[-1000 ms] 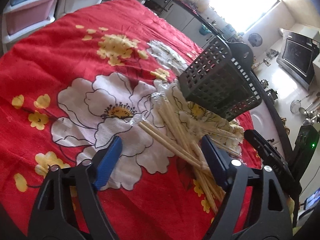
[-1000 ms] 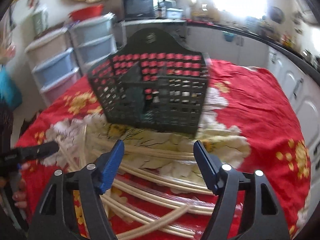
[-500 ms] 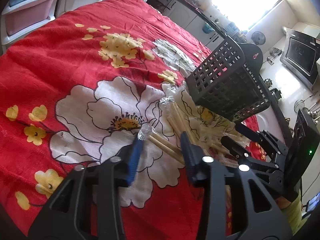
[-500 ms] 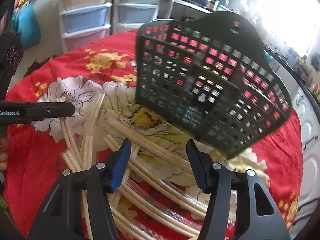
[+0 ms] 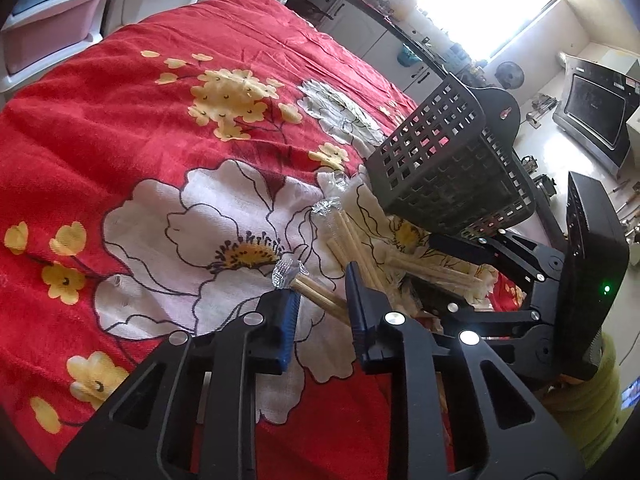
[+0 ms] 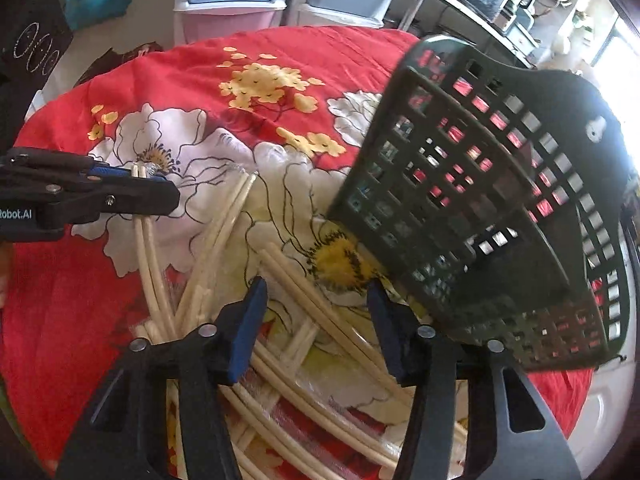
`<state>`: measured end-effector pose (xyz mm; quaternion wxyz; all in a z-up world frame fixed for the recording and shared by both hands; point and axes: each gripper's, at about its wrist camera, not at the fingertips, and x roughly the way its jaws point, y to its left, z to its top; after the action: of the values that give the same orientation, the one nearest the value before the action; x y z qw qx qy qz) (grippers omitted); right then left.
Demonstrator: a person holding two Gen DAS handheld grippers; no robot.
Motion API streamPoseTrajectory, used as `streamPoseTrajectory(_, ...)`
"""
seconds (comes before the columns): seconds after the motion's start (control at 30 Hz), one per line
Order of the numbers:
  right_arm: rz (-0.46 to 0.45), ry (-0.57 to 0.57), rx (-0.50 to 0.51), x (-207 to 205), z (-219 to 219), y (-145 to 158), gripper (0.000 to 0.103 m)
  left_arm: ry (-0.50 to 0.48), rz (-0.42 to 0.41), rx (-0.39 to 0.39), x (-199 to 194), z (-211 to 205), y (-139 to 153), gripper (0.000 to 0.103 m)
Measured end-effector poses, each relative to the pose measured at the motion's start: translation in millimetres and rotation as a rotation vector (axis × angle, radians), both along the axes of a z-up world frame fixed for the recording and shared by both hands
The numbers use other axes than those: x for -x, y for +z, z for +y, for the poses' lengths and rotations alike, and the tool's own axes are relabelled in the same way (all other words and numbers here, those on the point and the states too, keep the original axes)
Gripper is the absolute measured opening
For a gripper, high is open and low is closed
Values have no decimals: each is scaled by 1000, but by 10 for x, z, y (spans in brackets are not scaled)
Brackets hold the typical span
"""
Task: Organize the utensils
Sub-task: 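Close the left tool on a wrapped chopstick while the right tool grasps another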
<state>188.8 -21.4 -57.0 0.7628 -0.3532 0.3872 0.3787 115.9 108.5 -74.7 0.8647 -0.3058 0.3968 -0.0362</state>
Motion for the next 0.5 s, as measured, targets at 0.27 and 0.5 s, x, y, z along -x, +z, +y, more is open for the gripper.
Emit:
streamPoseTrajectory(0.27, 30, 50, -2, -44, 221, -79, 15, -2, -3, 40, -7, 44, -11, 14)
streamPoseTrajectory(0.5, -27, 39, -112, -20, 63, 216, 6, -15, -28, 45, 41, 51, 82, 13)
